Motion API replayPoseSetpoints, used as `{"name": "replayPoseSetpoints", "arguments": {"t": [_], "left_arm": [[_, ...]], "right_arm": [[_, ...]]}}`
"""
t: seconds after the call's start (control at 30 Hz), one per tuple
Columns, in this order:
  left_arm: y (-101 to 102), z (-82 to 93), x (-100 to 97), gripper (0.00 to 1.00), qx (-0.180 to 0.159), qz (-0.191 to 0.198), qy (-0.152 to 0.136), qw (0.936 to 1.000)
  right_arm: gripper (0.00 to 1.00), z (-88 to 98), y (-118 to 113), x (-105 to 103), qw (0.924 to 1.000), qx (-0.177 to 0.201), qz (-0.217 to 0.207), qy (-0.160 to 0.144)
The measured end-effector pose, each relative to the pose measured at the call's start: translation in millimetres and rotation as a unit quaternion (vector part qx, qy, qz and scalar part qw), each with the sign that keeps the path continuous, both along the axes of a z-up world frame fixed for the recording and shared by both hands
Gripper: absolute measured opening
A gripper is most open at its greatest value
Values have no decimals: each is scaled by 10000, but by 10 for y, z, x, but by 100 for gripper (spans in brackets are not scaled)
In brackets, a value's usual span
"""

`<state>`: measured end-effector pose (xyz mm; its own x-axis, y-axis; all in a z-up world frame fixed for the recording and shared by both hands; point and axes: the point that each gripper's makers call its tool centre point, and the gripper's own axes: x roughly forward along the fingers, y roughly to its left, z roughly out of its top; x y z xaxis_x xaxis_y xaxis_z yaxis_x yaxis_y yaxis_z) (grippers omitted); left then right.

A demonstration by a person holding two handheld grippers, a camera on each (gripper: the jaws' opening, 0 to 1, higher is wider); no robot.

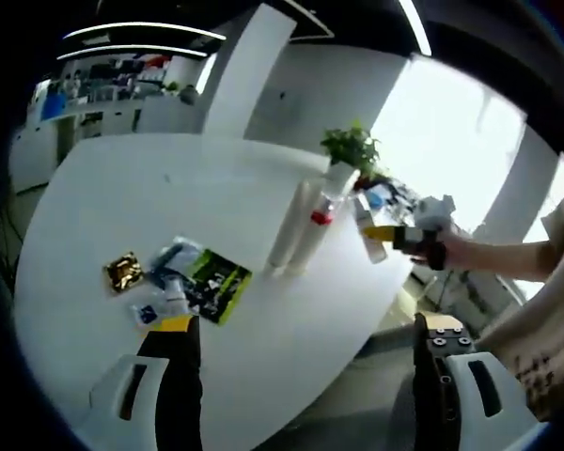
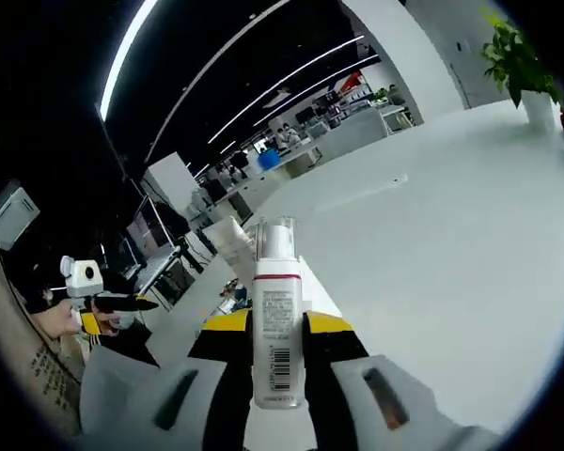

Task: Arrange the skincare products in the storage area until every visible bottle or jar stands upright without overlapping.

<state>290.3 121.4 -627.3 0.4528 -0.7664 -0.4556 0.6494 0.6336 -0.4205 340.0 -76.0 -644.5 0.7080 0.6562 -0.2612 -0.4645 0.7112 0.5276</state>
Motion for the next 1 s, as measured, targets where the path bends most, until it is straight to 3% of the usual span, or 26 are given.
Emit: {"name": "replayPoseSetpoints", "arguments": {"t": [0.1, 0.2, 0.37, 0.53, 0.67, 0.77, 1.0], "left_arm": [[-87, 25, -54, 91, -71, -159, 12, 9998], [-232, 104, -110, 89, -256, -357, -23, 9990], [-514, 159, -250, 83, -454, -831, -14, 9955], [-808, 287, -383, 81, -747, -1306, -54, 9886], [-929, 455, -441, 73, -1007, -1675, -210, 9805], [-966, 522, -467, 70, -1004, -1866, -309, 9768], [-1045, 706, -562, 52, -1102, -2287, -485, 9660]], "right_arm": [[19, 78, 176, -47, 9993, 294, 193, -93], [19, 288, 464, -154, 9959, 611, 569, -336], [19, 552, 757, -265, 9884, 987, 975, -617], [19, 864, 1052, -476, 9735, 1400, 1561, -915], [19, 1049, 1194, -634, 9616, 1660, 1917, -1050], [19, 1155, 1230, -715, 9535, 1844, 2088, -1154], [19, 1222, 1261, -826, 9457, 1891, 2326, -1255]]}}
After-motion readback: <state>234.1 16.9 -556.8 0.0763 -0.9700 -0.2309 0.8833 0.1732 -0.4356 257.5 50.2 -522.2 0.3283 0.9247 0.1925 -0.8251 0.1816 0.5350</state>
